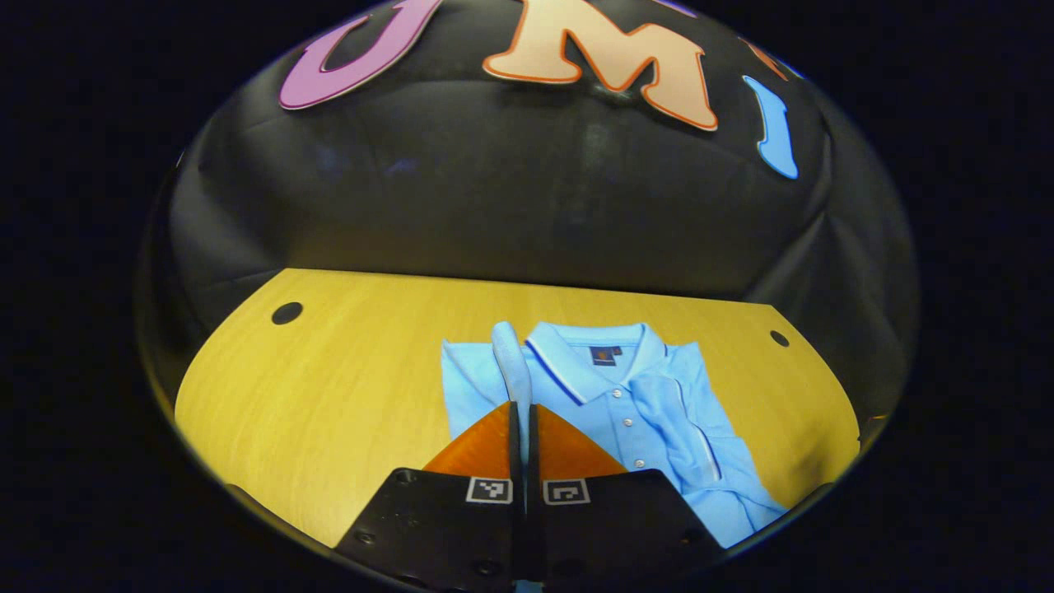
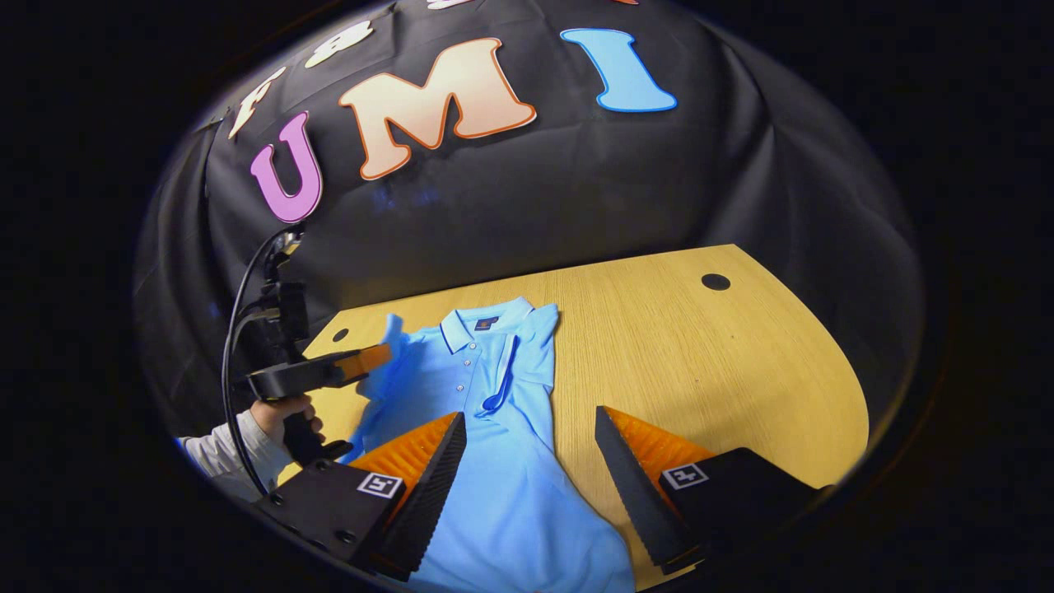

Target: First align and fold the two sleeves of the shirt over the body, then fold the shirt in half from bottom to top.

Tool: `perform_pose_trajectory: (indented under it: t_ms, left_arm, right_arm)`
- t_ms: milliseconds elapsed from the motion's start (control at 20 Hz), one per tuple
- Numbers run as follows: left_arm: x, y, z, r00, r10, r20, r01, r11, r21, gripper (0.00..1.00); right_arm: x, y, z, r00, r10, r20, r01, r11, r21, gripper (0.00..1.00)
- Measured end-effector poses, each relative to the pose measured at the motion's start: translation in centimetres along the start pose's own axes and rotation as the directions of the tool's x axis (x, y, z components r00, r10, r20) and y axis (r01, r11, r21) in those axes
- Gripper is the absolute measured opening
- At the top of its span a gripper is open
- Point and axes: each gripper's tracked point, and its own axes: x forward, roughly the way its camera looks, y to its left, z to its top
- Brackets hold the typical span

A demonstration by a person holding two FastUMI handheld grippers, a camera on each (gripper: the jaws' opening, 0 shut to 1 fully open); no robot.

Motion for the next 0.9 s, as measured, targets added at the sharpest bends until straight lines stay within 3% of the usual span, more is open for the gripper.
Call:
perform_pose_trajectory:
  t_ms: [100,150,200,350,500,800,850,900]
  left_arm:
    - [1.1,-1.1,-1.5,0.999,0.014,-0.037,-0.012,0.999,0.036,0.00]
    - [1.5,-1.3,-2.2,0.999,0.023,-0.050,-0.020,0.999,0.050,0.00]
    - [1.6,-1.8,-2.6,0.998,0.018,-0.061,-0.015,0.999,0.049,0.00]
    - [0.6,-1.6,-0.8,1.000,0.012,0.022,-0.012,1.000,-0.001,0.08]
    - [-2.9,-0.5,1.4,0.995,0.004,0.096,-0.001,0.999,-0.034,0.93]
    - [-14.1,1.8,-0.1,0.990,0.003,0.143,-0.005,1.000,0.009,0.96]
    - [-16.1,2.0,-1.2,0.991,0.003,0.133,-0.007,1.000,0.024,0.96]
    - [-17.7,2.3,-2.5,0.993,0.006,0.121,-0.011,0.999,0.037,0.96]
  right_arm:
    - [0.3,0.2,-0.5,1.000,0.002,-0.010,-0.002,1.000,-0.004,0.98]
    - [0.5,0.3,-0.6,1.000,0.002,-0.015,-0.002,1.000,-0.001,0.94]
    - [0.8,0.4,-0.8,1.000,-0.002,-0.014,0.002,1.000,-0.001,0.98]
    - [1.2,0.1,0.0,0.999,-0.033,0.042,0.034,0.999,-0.028,0.98]
    - [0.5,-0.1,0.2,0.996,-0.055,0.077,0.059,0.997,-0.052,0.98]
    - [-4.7,-0.1,-2.9,0.996,-0.028,0.086,0.037,0.994,-0.098,0.98]
    - [-5.7,-0.1,-3.6,0.996,-0.025,0.085,0.034,0.994,-0.102,0.94]
    - [-6.6,-0.1,-4.5,0.996,-0.022,0.082,0.031,0.993,-0.111,0.98]
